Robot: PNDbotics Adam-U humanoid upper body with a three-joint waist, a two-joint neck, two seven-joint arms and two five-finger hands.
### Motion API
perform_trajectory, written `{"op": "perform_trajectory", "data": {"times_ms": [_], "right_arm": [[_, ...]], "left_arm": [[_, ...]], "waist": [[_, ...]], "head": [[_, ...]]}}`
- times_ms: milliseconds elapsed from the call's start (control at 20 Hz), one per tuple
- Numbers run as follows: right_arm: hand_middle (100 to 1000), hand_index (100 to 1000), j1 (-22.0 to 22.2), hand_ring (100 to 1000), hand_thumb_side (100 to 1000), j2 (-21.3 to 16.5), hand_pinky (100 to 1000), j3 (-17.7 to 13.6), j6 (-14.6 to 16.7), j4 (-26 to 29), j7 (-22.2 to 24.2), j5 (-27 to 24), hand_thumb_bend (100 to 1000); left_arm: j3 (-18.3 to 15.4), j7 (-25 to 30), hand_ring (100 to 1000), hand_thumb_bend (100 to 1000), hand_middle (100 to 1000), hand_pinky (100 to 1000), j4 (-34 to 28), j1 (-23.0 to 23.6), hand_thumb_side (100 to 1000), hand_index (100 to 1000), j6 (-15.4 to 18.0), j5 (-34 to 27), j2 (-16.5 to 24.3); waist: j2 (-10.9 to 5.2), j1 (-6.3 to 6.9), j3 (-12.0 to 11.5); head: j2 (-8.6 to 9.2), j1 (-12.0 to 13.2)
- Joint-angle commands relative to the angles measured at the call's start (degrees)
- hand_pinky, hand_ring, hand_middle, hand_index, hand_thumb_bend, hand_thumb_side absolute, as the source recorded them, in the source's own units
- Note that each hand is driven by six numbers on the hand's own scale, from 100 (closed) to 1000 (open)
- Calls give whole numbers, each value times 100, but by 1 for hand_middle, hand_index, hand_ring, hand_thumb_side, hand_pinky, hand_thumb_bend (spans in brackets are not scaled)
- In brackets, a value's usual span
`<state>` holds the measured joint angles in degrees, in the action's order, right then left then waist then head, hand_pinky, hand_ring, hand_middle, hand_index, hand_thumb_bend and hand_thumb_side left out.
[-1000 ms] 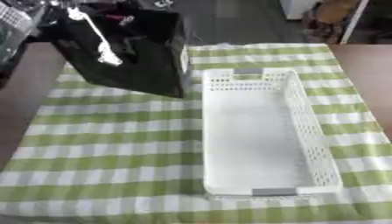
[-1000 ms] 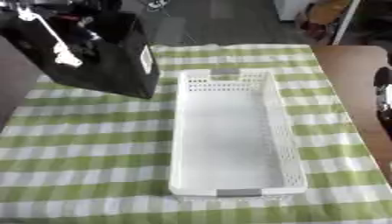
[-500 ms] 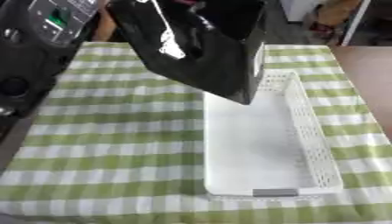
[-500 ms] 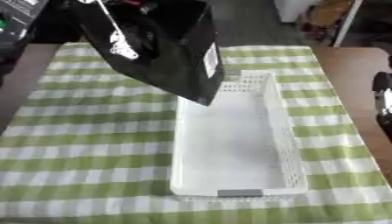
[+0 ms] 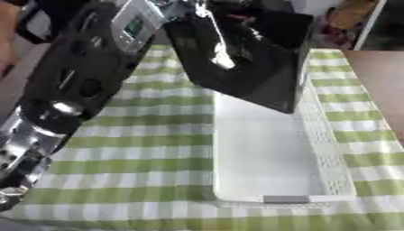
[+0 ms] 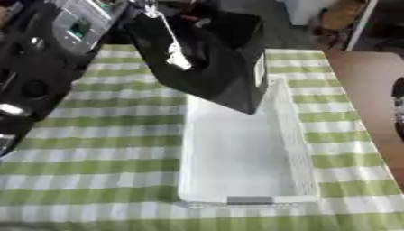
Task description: Pick up objects on the table and place them in the box.
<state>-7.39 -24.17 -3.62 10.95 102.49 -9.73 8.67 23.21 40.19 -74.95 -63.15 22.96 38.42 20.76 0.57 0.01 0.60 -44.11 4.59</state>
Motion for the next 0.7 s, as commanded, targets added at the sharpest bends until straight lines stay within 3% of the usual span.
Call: {"op": "perform_trajectory", "data": {"times_ms": [50,600,650,700], "right_arm": [[791,929,-81,863,651,-49,844,-8,14,50,25,-30,291],[791,929,-80,864,651,-4,844,-5,18,48,31,-47,292],[791,929,-81,864,652,-3,844,-6,18,49,30,-47,292],[791,929,-82,864,652,-2,844,-8,17,50,28,-47,292]], "left_arm": [[-70,101,178,517,228,100,227,-120,368,333,299,248,-132],[-48,-349,196,518,249,100,656,4,376,356,520,826,-408],[-35,-372,283,651,333,203,683,14,431,436,549,868,-420],[-21,-385,271,628,321,185,710,23,420,425,593,909,-429]], "waist": [[-68,-36,18],[-31,-95,80],[-28,-98,84],[-25,-100,89]], "head": [[-1,95],[142,176],[155,180],[164,182]]}}
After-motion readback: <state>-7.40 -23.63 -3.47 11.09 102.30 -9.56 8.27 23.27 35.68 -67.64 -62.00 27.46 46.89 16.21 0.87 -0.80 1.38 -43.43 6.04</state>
